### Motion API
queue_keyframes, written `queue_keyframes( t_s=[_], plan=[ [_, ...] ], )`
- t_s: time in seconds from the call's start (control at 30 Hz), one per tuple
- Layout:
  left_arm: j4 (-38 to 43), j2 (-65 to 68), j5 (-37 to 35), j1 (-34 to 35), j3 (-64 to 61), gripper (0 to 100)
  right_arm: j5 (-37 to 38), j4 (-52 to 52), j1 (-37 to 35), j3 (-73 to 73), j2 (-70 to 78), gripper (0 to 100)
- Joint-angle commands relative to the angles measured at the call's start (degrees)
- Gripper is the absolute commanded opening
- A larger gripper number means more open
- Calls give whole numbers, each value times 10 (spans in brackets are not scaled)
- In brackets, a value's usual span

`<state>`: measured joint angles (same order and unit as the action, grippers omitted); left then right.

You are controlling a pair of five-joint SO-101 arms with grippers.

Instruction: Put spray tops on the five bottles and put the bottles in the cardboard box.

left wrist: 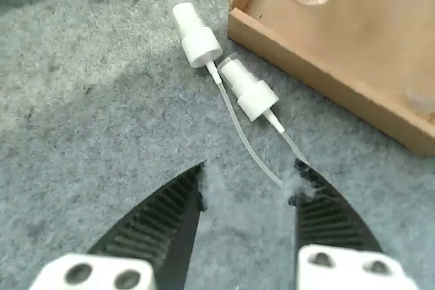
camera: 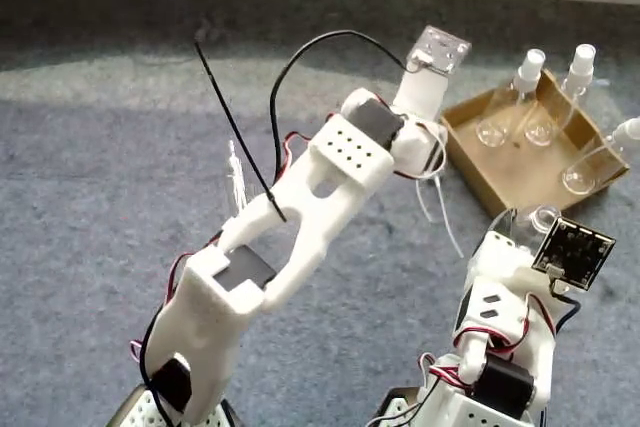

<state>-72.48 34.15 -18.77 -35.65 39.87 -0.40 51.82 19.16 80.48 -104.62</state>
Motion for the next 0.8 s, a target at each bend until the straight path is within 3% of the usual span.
queue_keyframes(
  t_s=[0.0,0.27,0.77],
  plan=[
    [-2,36,-62,6,80,175,-4,-18,10,-3,-7,214],
    [-2,143,-113,16,173,175,-4,-18,10,-3,-7,214],
    [15,332,-113,7,363,178,-1,-17,10,0,-7,214]
  ],
)
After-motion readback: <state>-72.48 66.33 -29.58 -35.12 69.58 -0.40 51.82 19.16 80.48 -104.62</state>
